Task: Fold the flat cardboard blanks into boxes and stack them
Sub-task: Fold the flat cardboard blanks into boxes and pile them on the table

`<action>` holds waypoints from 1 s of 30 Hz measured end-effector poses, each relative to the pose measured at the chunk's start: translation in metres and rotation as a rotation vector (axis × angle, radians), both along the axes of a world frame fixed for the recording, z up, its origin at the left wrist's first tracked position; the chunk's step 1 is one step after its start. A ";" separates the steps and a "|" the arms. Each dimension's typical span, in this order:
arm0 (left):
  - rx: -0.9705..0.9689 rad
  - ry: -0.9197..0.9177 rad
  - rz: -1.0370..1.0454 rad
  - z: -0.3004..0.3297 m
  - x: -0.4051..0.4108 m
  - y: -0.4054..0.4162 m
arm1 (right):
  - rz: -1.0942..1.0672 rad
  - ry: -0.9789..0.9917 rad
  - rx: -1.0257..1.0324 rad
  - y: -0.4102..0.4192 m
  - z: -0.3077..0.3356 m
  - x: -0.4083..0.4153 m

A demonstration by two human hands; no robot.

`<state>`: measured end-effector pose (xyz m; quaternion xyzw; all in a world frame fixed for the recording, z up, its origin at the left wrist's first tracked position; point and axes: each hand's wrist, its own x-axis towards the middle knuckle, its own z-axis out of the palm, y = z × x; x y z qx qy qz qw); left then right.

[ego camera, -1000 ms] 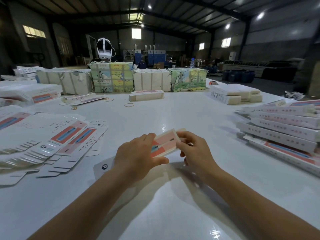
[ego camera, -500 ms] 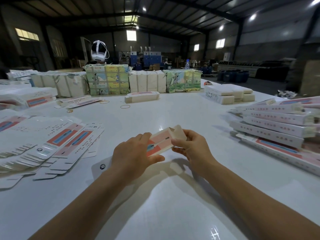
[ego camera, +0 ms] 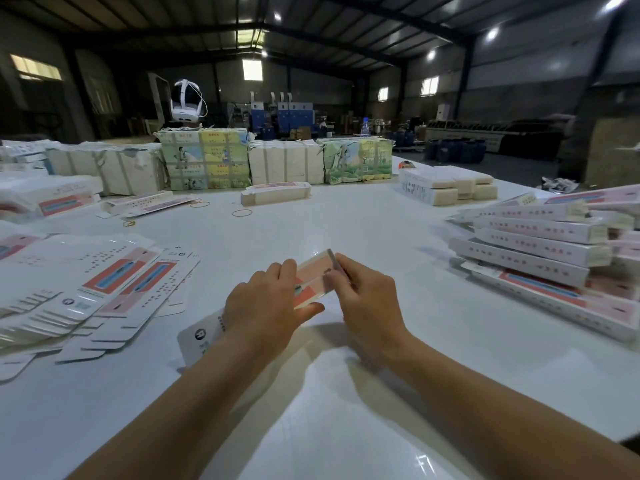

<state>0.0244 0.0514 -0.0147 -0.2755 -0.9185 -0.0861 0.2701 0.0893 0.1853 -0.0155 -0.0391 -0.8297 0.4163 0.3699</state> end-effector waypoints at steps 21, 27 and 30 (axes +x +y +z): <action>-0.005 0.214 -0.147 0.009 0.010 -0.006 | 0.142 -0.022 -0.703 0.017 0.016 0.000; -0.097 0.308 -0.092 0.011 0.009 -0.005 | 0.051 0.045 -0.517 0.017 0.017 0.004; -0.048 0.243 -0.092 0.010 0.011 -0.004 | -0.019 0.077 -0.261 0.012 0.015 0.007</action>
